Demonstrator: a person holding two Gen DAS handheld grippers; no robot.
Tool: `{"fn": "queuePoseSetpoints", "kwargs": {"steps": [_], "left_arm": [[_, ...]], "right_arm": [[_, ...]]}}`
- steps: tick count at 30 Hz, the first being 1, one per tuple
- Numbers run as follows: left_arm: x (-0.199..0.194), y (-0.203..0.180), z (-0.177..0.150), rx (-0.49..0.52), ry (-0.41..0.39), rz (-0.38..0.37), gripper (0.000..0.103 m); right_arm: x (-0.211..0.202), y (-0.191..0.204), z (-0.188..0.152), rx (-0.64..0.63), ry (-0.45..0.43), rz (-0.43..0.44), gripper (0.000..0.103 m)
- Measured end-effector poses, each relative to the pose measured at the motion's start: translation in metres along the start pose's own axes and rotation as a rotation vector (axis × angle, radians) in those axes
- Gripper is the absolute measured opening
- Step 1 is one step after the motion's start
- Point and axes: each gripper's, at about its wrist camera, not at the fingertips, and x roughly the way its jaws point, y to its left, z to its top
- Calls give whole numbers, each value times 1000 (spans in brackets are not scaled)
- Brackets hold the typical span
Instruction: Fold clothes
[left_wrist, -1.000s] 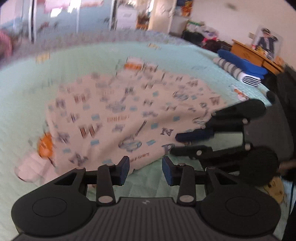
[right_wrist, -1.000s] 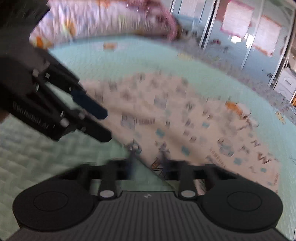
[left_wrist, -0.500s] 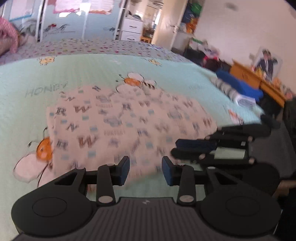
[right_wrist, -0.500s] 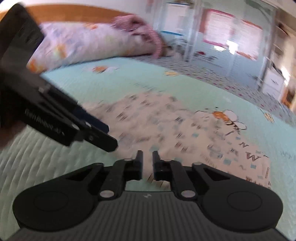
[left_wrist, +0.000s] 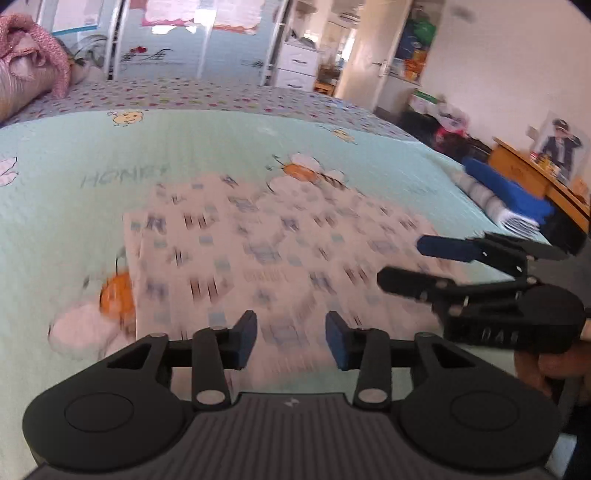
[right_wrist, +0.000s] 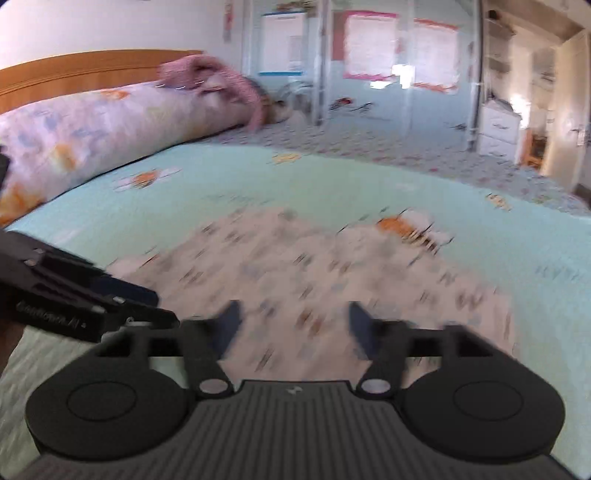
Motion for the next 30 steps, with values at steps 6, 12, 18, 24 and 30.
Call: {"fn": "queuePoseSetpoints", "kwargs": {"steps": [6, 12, 18, 24, 30], "left_arm": [[-9, 22, -29, 1, 44, 45, 41], [-3, 26, -1, -9, -44, 56, 51], [21, 43, 5, -56, 2, 82, 50], [-26, 49, -13, -113, -88, 70, 52], [8, 28, 7, -56, -31, 50, 58]], "right_arm": [[8, -41, -50, 21, 126, -43, 63], [-7, -50, -27, 31, 5, -78, 64], [74, -78, -1, -27, 105, -170, 71], [26, -133, -26, 201, 49, -226, 76], [51, -112, 24, 201, -30, -146, 76]]}}
